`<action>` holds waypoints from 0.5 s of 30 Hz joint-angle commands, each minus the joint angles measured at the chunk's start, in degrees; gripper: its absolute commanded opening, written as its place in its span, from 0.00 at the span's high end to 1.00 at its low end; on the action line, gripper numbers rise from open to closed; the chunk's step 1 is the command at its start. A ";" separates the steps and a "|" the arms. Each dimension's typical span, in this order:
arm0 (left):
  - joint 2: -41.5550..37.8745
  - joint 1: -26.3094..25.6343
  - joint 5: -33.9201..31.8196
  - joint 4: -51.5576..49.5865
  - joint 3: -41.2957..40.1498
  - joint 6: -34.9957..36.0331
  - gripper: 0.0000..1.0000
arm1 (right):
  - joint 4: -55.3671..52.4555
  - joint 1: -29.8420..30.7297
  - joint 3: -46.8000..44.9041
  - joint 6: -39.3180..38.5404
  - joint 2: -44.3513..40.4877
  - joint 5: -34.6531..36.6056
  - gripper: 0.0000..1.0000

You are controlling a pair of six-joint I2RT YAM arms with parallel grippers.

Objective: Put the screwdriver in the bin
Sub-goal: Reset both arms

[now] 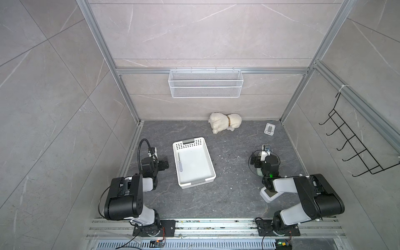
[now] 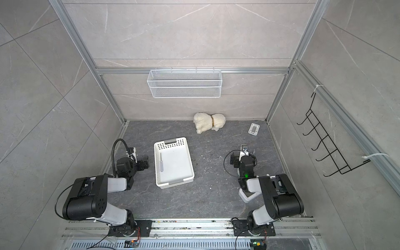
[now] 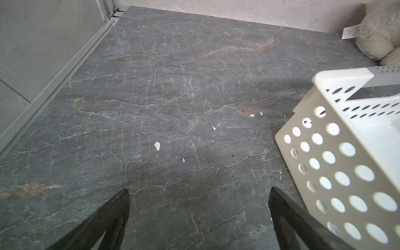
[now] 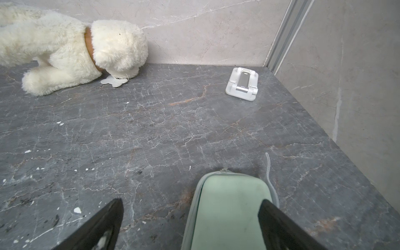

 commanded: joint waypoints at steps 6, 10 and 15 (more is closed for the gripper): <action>-0.59 -0.13 -0.92 3.35 0.85 0.72 0.00 | 0.18 -0.17 0.66 0.93 -0.02 -0.46 0.01; -0.59 -0.13 -0.93 3.36 0.86 0.71 0.00 | -0.39 -0.17 1.01 0.99 0.17 -0.53 0.01; -0.60 -0.09 -0.96 3.33 0.84 0.75 0.00 | 0.14 -0.16 0.71 0.53 0.01 -0.67 0.01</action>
